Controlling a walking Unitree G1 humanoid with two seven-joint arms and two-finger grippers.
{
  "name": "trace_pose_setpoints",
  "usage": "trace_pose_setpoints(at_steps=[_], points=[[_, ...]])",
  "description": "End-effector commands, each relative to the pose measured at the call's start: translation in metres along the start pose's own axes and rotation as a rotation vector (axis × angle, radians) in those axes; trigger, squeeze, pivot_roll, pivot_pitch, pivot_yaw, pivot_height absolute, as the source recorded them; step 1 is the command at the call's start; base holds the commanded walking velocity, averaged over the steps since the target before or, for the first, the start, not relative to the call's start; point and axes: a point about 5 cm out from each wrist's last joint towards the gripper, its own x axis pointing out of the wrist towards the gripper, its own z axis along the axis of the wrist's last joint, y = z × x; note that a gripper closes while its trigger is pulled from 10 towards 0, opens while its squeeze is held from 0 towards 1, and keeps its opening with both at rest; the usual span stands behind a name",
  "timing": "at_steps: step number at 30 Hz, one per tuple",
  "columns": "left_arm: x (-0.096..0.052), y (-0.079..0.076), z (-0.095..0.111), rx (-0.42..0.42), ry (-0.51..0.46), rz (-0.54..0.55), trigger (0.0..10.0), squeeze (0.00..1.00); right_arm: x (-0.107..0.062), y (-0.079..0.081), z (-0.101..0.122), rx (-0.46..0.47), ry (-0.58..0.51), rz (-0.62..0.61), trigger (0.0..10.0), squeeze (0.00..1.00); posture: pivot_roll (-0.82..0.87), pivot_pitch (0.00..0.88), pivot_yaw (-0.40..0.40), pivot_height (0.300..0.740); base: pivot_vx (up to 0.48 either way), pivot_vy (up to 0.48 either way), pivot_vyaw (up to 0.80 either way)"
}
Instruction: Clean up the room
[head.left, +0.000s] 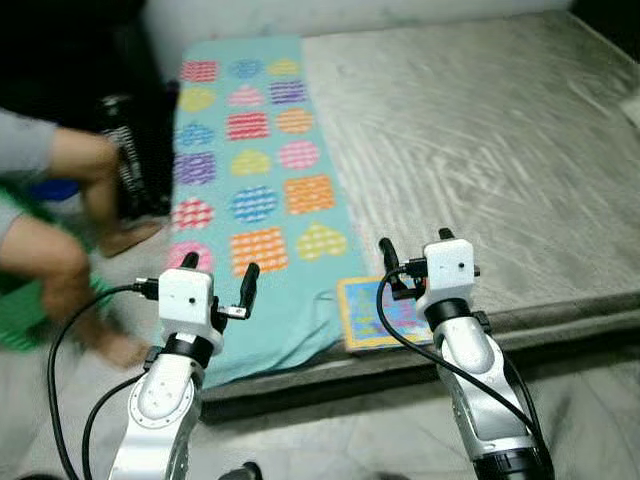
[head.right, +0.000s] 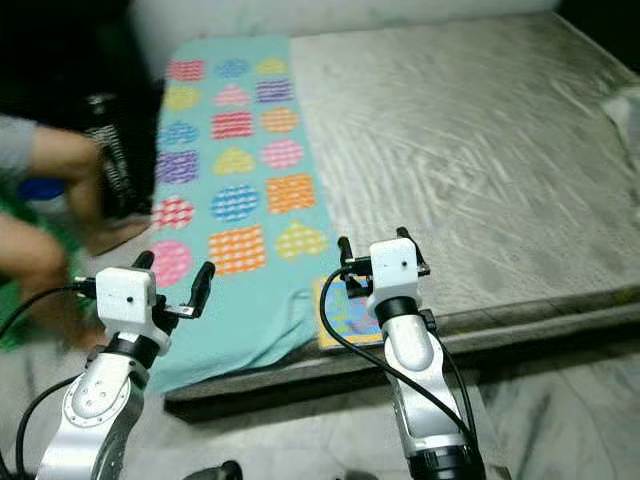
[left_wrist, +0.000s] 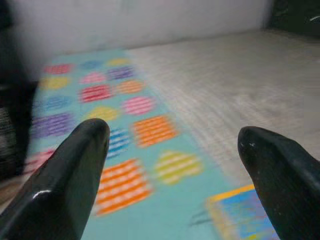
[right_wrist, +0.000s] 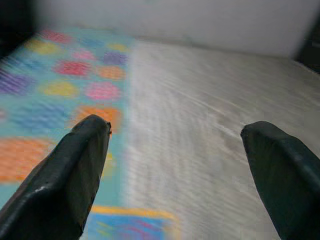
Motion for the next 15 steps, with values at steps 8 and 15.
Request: trace_pose_setpoints(at_steps=[8, 15], points=[[-0.003, 0.017, -0.006, 0.05, 0.042, 0.075, 10.0, 0.0, 0.003, 0.008, 0.006, 0.01, -0.033, 0.02, 10.0, 0.0, 0.01, 0.197, 0.001, 0.731, 0.104, 0.0, 0.0], [-0.002, 0.016, -0.007, 0.073, 0.042, 0.061, 10.0, 0.0, 0.003, 0.0, 0.01, 0.067, -0.054, -0.026, 10.0, 0.0, 0.02, 0.18, 0.019, 0.731, 0.0, 0.0, 0.0]])
